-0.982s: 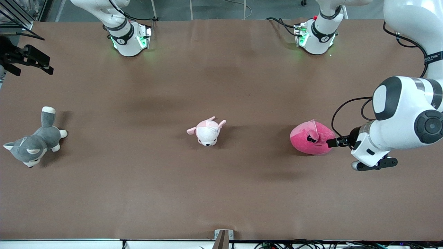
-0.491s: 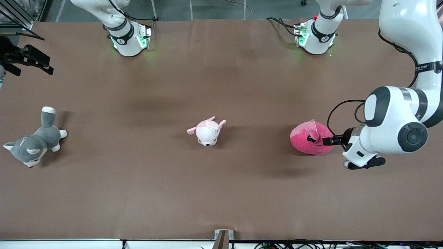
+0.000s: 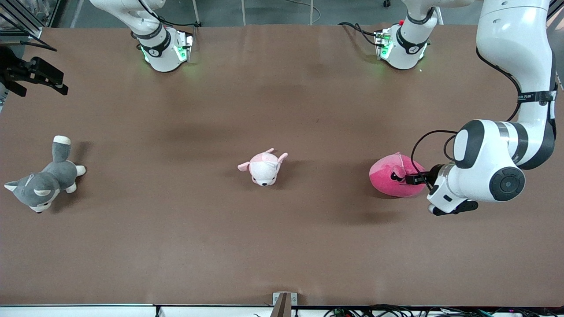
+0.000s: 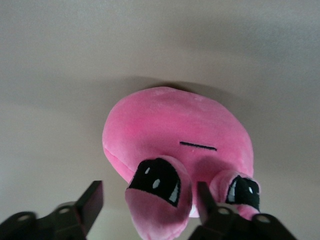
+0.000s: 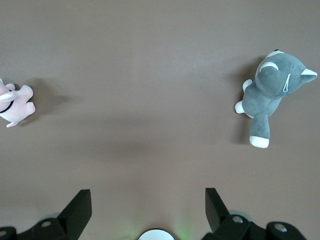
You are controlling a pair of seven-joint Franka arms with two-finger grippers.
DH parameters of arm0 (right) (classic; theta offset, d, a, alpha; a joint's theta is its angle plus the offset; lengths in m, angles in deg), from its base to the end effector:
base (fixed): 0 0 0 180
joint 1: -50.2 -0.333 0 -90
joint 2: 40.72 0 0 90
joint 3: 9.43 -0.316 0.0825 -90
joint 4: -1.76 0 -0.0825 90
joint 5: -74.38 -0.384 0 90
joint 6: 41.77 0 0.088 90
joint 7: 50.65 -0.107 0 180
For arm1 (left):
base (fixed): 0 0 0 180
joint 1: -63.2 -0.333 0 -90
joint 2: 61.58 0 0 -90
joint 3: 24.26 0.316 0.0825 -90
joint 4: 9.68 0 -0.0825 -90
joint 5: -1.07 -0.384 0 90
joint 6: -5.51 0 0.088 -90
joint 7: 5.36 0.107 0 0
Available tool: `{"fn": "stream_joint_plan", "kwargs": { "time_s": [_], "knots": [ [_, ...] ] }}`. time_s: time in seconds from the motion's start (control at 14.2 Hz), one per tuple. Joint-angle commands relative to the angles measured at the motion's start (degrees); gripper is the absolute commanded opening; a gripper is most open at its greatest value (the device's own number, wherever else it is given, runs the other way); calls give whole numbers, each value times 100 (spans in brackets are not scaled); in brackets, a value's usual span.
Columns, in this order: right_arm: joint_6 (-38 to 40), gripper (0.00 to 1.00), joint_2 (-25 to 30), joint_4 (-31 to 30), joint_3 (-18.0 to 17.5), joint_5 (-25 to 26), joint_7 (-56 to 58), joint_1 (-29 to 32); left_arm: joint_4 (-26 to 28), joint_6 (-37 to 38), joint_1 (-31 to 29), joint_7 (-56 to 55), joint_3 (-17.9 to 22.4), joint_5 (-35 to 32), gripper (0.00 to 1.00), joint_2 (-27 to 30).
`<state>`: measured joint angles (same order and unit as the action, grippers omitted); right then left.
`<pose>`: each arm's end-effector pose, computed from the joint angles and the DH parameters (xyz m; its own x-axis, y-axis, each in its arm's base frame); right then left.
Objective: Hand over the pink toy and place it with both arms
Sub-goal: 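Lower the left gripper onto the pink plush and close on it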
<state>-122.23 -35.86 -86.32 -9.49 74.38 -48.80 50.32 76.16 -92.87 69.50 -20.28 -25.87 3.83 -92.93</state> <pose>0.5098 -0.0005 0.6710 0.9984 0.0312 -0.0481 0.0312 -0.9995 -0.0015 0.6564 -0.0930 0.3285 0.9355 0.1355 -0.3264 0.1339 -0.9906 -0.0275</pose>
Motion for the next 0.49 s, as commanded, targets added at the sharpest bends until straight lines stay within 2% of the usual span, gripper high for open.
{"fn": "stream_joint_plan", "kwargs": {
  "time_s": [0.0,0.07,0.21,0.42],
  "knots": [
    [-66,100,191,-192,15,97,0,-38,65,-23,-42,95,2,31,55,103],
    [-75,100,191,-192,15,97,0,-38,65,-23,-33,86,2,40,45,112],
    [-66,100,182,-192,6,106,0,-38,74,-5,-16,86,-6,75,30,112],
    [-66,100,165,-131,15,106,9,-38,82,12,11,86,-6,84,19,103]
  ]
}}
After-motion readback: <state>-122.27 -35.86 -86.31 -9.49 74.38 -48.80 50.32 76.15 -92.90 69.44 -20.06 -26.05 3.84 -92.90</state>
